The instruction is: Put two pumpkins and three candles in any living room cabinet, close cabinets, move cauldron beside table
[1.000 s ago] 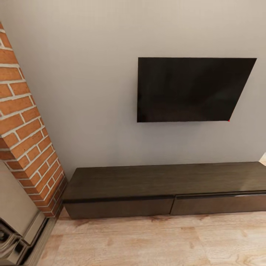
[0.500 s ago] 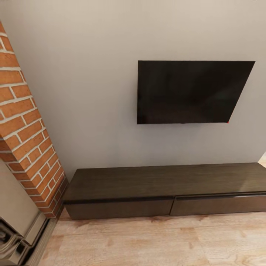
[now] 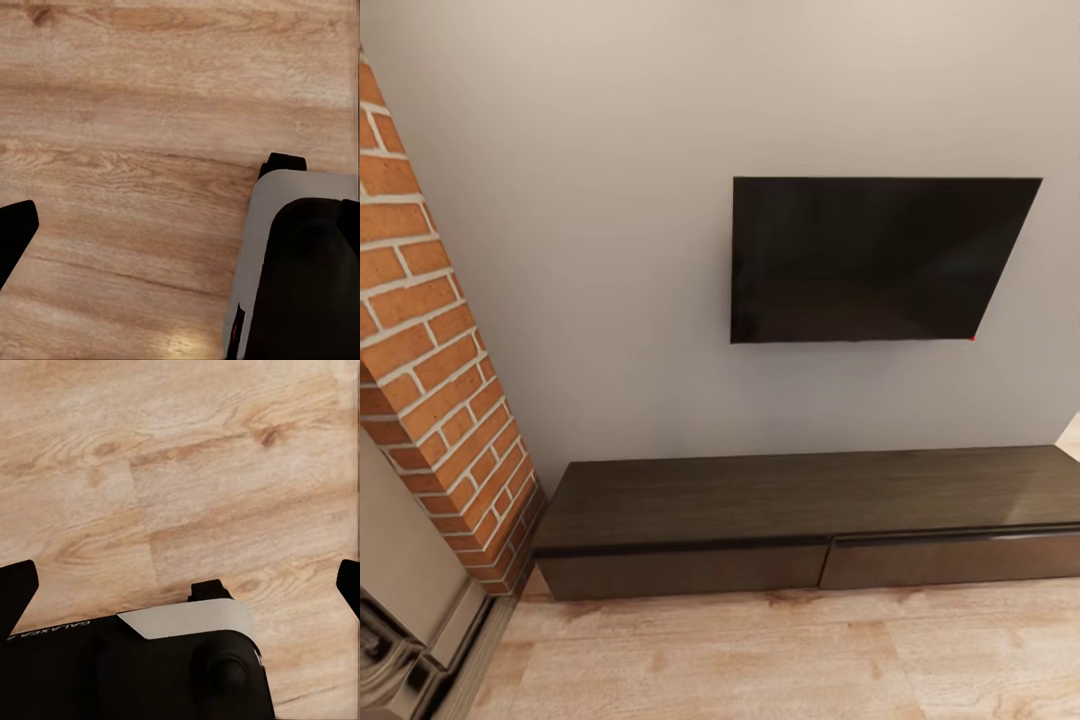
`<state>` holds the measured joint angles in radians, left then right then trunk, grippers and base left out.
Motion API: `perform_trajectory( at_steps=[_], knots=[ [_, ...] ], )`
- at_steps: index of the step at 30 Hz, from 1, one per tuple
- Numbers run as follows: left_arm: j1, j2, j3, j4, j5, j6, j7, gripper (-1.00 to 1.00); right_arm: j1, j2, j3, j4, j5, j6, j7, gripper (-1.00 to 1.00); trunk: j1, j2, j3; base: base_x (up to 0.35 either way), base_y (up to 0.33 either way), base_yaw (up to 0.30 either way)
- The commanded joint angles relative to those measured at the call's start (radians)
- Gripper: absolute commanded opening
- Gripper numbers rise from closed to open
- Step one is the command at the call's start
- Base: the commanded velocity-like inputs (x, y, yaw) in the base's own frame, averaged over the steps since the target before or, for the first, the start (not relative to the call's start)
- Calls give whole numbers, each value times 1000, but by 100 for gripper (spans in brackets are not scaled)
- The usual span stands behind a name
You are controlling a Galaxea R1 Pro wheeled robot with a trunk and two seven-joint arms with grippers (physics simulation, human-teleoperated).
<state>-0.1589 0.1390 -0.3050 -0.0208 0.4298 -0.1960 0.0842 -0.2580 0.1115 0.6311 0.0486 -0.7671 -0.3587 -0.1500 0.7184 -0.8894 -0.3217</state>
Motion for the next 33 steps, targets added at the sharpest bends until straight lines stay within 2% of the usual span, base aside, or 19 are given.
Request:
perform_trajectory(
  at_steps=[1, 6, 14, 23, 26, 28, 33],
  knots=[
    [0, -4, -22, 0, 7, -2, 3, 100, -1, -2, 7, 3, -3, -4, -2, 100, -4, 6, 2, 0, 0, 0],
    [0, -18, -46, 1, 6, -2, 3, 100, 5, -16, 7, 4, -4, -6, -2, 100, -23, 41, 22, 0, 0, 0],
    [1, -25, -49, 1, 7, -2, 1, 100, 6, -19, 7, 4, -4, -6, -2, 100, -54, 97, 58, 0, 0, 0],
    [13, -27, -49, 1, 7, -2, 0, 100, 21, -23, 7, 5, -4, 5, -12, 100, -88, 160, 88, 0, 0, 0],
    [14, -27, -49, 1, 8, -2, 0, 100, 28, -26, 7, 5, -5, 65, -98, 100, -100, 181, 97, 0, 0, 0],
    [15, -27, -49, 1, 10, 0, 0, 100, 29, -26, 7, 6, -6, 111, -131, 100, -107, 195, 104, 0, 0, 0],
    [30, -35, -49, 1, 10, 2, 0, 100, 29, -27, 6, 7, -8, 167, -149, 100, -127, 230, 119, 0, 0, 0]
  ],
)
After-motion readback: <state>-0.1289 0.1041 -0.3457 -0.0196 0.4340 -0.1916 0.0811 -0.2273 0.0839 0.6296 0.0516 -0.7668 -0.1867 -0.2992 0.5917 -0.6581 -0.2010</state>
